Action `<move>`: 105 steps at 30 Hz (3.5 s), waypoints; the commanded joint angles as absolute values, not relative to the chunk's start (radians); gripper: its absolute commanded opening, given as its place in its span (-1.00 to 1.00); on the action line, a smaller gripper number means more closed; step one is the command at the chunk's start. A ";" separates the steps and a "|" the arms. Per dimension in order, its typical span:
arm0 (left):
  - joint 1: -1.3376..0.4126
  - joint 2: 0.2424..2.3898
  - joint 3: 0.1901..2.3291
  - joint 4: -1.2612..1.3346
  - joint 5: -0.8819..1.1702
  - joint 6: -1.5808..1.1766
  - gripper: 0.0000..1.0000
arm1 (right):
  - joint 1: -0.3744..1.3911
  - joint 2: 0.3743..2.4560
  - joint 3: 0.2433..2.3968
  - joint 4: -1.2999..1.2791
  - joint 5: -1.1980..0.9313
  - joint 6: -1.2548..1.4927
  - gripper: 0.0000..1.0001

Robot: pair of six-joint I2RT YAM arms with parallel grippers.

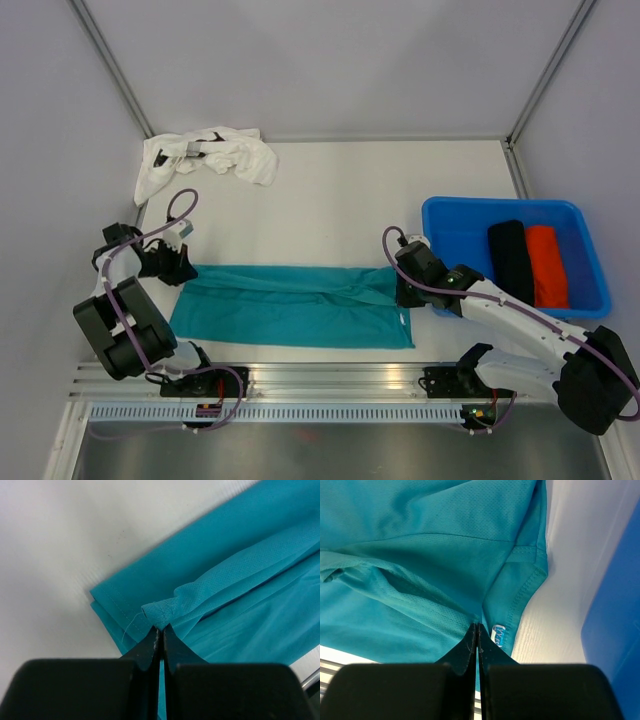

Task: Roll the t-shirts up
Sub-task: Fold the tshirt

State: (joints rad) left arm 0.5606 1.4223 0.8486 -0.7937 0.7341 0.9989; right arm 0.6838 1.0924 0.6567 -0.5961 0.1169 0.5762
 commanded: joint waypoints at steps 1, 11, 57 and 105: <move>0.578 1.393 0.831 -0.818 0.736 1.100 -0.95 | 0.690 1.078 0.637 -0.608 0.152 0.600 -0.99; 0.594 1.401 0.799 -0.847 0.719 1.153 -0.95 | 0.695 1.097 0.612 -0.600 0.153 0.621 -0.99; 0.457 1.325 0.767 -0.699 0.359 0.773 -0.18 | 1.015 1.519 0.703 -0.163 0.081 0.678 -1.00; 0.192 1.188 0.721 -0.925 0.141 1.040 0.07 | 1.023 1.382 0.581 -0.118 0.112 0.650 -0.99</move>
State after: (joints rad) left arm 0.1940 1.2621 0.6991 -0.8738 0.1108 0.9413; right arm 1.0275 1.4036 0.5945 -0.1303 0.1089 0.6376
